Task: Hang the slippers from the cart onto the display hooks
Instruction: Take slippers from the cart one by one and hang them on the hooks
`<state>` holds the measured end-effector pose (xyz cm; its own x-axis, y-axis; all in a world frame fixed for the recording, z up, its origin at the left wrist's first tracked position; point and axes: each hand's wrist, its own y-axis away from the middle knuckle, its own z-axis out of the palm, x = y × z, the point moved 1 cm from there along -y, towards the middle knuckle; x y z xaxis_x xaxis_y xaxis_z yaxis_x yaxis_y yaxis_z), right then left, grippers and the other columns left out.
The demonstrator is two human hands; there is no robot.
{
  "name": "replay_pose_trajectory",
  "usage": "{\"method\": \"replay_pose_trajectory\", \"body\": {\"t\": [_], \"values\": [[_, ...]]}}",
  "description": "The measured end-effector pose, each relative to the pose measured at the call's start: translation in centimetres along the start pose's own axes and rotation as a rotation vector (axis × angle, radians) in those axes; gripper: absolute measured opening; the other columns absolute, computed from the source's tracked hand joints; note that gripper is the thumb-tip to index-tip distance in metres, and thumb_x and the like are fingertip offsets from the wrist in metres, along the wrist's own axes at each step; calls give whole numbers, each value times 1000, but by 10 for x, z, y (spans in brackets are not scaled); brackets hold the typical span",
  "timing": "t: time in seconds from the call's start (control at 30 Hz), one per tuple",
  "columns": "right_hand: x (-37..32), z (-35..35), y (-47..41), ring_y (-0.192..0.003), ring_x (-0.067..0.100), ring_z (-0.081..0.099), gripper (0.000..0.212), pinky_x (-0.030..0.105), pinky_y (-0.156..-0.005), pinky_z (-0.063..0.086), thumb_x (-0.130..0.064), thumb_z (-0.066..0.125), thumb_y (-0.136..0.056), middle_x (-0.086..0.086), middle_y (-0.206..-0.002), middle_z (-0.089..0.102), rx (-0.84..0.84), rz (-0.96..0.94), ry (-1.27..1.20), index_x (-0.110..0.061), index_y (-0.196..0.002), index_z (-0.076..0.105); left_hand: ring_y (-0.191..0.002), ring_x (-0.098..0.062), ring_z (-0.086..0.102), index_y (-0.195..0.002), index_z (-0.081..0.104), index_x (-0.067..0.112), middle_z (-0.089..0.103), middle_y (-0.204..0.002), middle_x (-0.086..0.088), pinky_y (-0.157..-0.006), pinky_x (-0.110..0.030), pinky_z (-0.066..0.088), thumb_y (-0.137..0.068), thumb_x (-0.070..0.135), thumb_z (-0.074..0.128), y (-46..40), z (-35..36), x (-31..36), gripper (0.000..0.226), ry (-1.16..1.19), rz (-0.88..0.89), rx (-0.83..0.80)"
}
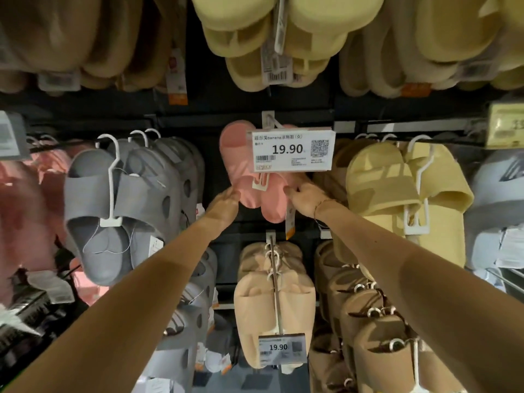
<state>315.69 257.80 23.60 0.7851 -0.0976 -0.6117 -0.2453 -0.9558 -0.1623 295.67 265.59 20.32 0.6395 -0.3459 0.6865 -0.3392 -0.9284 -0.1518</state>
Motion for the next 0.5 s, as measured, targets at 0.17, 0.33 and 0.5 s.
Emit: {"method": "replay_pose_trajectory", "body": {"t": [0.17, 0.33, 0.5], "values": [[11, -5, 31, -128, 27, 50, 48, 32, -103, 39, -41, 43, -104, 8, -143, 52, -172, 107, 20, -18, -146, 46, -146, -27, 37, -150, 46, 19, 41, -158, -8, -120, -33, 25, -109, 36, 33, 40, 11, -11, 46, -90, -62, -36], [30, -22, 106, -113, 28, 62, 47, 38, -101, 49, -38, 45, -105, 14, -134, 59, -617, 318, -4, -11, -142, 43, -102, -31, 67, -83, 63, 21, 71, -101, -6, -84, -38, 49, -95, 32, 51, 117, 36, 7, 20, -512, 68, -176], [65, -71, 206, -109, 30, 63, 42, 29, -82, 53, -31, 42, -106, 16, -144, 51, -872, 487, 92, -11, -142, 42, -96, -25, 63, -78, 64, 21, 68, -96, -4, -77, -34, 48, -97, 31, 51, 184, 78, 73, 25, -561, 219, -434]]}}
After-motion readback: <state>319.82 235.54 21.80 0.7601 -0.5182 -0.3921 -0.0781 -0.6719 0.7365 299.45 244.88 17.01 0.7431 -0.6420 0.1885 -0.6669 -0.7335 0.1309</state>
